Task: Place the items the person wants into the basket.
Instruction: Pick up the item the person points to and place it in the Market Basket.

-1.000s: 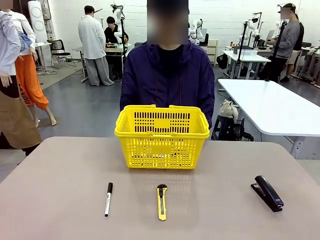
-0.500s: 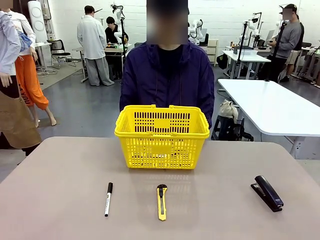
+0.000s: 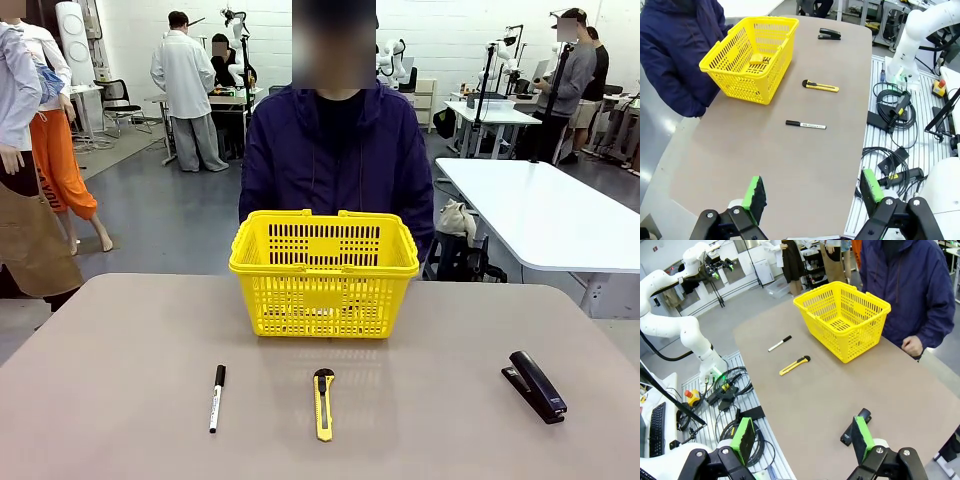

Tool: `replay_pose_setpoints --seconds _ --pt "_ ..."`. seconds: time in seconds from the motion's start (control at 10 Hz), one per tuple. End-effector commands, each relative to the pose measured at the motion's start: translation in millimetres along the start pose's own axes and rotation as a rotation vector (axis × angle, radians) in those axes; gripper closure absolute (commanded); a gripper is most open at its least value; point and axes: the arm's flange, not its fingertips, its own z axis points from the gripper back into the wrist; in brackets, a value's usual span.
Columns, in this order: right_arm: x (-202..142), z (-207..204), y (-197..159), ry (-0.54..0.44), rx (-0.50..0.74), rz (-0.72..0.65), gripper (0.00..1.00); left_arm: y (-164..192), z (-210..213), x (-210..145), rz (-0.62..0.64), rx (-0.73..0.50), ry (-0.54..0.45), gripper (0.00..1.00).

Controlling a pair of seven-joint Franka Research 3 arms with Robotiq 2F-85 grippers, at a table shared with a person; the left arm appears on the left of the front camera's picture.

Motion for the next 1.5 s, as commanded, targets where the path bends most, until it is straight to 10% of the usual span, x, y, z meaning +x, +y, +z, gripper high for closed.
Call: replay_pose_setpoints --seconds 0.0,1.4 --pt "2.4 -0.4 -1.4 -0.030 0.013 0.019 0.00 1.0 2.0 0.7 -0.024 -0.006 -0.022 0.03" --pt "0.0 0.0 0.0 0.000 0.000 0.000 0.00 1.0 2.0 0.7 -0.024 -0.006 -0.022 0.03"
